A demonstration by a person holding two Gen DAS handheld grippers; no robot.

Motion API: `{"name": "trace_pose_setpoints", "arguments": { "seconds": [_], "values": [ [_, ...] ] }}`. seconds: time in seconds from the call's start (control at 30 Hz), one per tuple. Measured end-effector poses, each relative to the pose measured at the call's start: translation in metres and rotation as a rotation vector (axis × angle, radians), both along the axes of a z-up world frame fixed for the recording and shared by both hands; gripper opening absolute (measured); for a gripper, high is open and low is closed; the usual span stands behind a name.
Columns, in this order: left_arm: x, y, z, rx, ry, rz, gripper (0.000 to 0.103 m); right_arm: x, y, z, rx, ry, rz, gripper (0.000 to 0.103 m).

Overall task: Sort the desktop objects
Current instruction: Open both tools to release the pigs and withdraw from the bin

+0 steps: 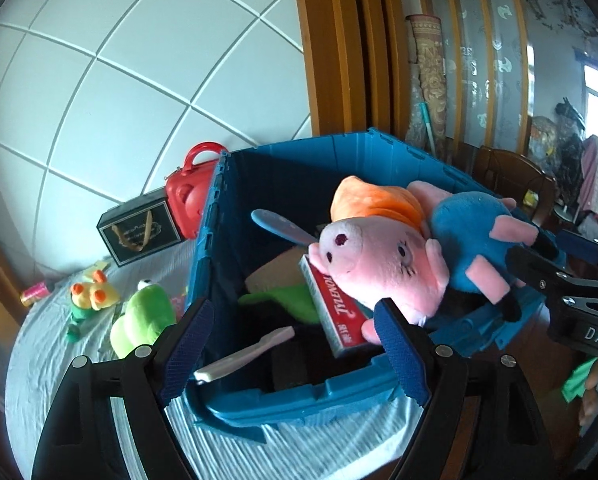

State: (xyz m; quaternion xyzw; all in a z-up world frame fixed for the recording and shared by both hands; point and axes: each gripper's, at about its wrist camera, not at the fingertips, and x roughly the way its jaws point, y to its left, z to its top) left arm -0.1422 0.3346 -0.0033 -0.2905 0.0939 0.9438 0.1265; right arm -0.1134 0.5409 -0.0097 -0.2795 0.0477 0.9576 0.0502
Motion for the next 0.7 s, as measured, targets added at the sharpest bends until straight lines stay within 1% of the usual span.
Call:
{"name": "trace_pose_setpoints", "arguments": {
  "seconds": [0.07,0.13,0.43,0.53,0.7],
  "values": [
    [0.007,-0.012,0.002,0.006,0.012,-0.015,0.083,0.006,-0.012,0.0,0.008,0.0,-0.004,0.099],
    [0.014,-0.026,0.003,0.016,0.021,-0.027,0.083,0.012,-0.025,0.001,0.018,0.0,-0.01,0.103],
    [0.045,-0.1,-0.002,0.044,0.026,-0.037,0.083,0.042,-0.09,0.006,0.034,0.02,-0.036,0.103],
    [0.056,-0.129,-0.008,0.05,0.015,-0.025,0.083,0.053,-0.12,0.004,0.042,0.017,-0.025,0.103],
    [0.075,-0.185,-0.016,0.066,-0.004,0.027,0.083,0.068,-0.176,0.0,0.05,0.01,0.011,0.103]
  ]
}}
